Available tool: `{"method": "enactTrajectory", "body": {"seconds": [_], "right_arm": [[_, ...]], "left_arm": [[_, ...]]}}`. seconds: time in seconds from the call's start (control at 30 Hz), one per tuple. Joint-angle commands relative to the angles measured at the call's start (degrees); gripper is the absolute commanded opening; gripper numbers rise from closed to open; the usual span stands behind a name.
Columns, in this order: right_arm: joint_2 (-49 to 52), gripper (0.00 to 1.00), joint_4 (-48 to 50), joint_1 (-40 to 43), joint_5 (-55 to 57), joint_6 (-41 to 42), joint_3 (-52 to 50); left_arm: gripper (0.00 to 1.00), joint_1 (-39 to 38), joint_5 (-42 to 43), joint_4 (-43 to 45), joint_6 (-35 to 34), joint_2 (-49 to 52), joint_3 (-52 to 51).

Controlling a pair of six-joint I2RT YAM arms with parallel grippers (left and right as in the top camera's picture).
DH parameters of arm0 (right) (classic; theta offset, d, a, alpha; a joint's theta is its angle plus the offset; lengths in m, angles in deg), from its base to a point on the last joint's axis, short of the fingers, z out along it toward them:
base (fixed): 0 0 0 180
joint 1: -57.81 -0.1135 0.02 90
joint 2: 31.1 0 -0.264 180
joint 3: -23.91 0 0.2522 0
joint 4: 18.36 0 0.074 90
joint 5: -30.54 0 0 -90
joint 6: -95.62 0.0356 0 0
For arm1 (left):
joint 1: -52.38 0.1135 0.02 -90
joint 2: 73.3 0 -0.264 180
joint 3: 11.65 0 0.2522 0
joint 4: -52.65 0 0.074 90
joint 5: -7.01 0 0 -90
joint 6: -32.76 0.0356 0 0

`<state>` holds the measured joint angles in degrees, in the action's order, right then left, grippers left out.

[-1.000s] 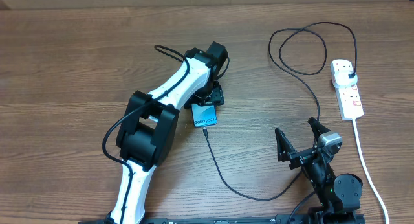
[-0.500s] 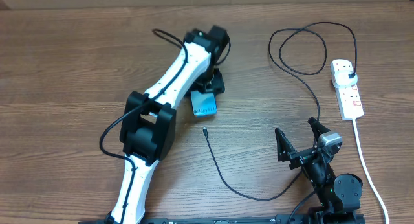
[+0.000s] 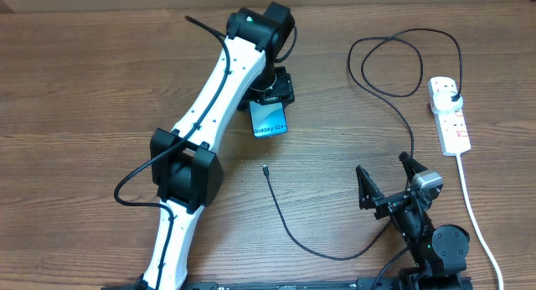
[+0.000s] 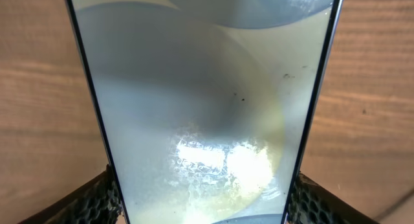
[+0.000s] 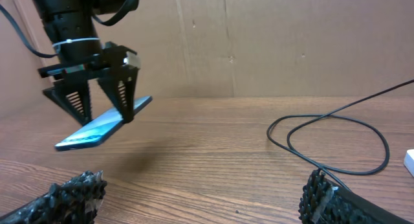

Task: Plug charger to phone and switch on socket
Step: 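Lift the phone with the left gripper and tilt it upright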

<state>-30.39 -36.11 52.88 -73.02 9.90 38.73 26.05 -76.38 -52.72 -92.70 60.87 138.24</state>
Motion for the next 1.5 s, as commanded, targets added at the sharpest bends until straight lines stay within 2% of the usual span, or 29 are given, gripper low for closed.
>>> {"method": "enactTrajectory", "body": {"seconds": [0.0,0.13,0.27,0.5,0.73,0.97,1.13,1.47], "right_arm": [[-0.11,1.0,0.22,-0.26,0.0,0.15,-0.48],[-0.11,1.0,0.22,-0.26,0.0,0.15,-0.48],[-0.11,1.0,0.22,-0.26,0.0,0.15,-0.48],[-0.11,1.0,0.22,-0.26,0.0,0.15,-0.48],[-0.11,1.0,0.22,-0.26,0.0,0.15,-0.48],[-0.11,1.0,0.22,-0.26,0.0,0.15,-0.48],[-0.11,1.0,0.22,-0.26,0.0,0.15,-0.48],[-0.11,1.0,0.22,-0.26,0.0,0.15,-0.48]], "left_arm": [[0.04,2.75,6.82,-2.27,1.01,-0.46,1.68],[0.04,5.64,13.16,-4.63,2.14,-0.46,1.68],[0.04,8.74,23.34,-5.22,5.97,-0.46,1.64],[0.04,12.87,37.94,-5.22,5.66,-0.46,1.64],[0.04,14.73,41.88,-5.2,-0.9,-0.46,1.64],[0.04,17.07,48.78,-5.22,-1.46,-0.44,1.64],[0.04,17.9,49.11,-5.22,-3.98,-0.44,1.64],[0.04,17.9,49.0,-5.22,-3.15,-0.44,1.64]]}}
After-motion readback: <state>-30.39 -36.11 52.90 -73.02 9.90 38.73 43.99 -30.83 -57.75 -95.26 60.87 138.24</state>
